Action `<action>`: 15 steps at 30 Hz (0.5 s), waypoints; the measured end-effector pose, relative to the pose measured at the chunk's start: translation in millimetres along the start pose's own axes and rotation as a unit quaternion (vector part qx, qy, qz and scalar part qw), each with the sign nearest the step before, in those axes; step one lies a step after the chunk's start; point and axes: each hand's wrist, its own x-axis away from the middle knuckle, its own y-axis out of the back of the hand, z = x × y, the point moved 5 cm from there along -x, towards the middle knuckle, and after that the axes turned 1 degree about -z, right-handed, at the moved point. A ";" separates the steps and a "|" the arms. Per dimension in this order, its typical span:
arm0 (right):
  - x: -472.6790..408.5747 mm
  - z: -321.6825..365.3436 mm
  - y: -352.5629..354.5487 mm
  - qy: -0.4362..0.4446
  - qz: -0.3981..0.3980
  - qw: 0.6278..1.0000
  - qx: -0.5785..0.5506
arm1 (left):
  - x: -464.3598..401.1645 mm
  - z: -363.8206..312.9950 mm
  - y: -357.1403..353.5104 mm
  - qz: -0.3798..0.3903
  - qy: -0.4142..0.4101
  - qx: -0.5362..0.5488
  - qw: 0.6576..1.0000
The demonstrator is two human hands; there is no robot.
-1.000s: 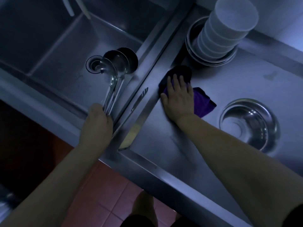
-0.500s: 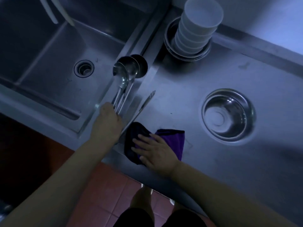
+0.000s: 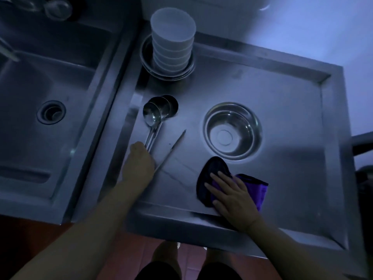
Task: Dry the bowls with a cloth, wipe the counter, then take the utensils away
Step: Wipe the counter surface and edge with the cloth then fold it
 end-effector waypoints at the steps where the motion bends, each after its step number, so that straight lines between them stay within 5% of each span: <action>1: 2.3 -2.1 1.4 -0.017 -0.008 1.000 -0.001 | -0.1 -0.8 -1.1 0.006 -0.018 -0.014 1.000; 7: 33.7 -21.7 16.6 -0.140 -0.144 0.978 -0.060 | 3.5 -8.1 8.0 -0.035 -0.090 -0.076 0.992; 11: 72.7 -64.7 16.5 -0.399 -0.180 0.892 -0.114 | 8.1 -12.0 11.1 -0.045 -0.121 -0.085 0.988; 15: 83.4 -77.4 10.5 -0.467 -0.176 0.846 -0.188 | 11.5 -13.5 10.3 -0.042 -0.145 -0.099 0.984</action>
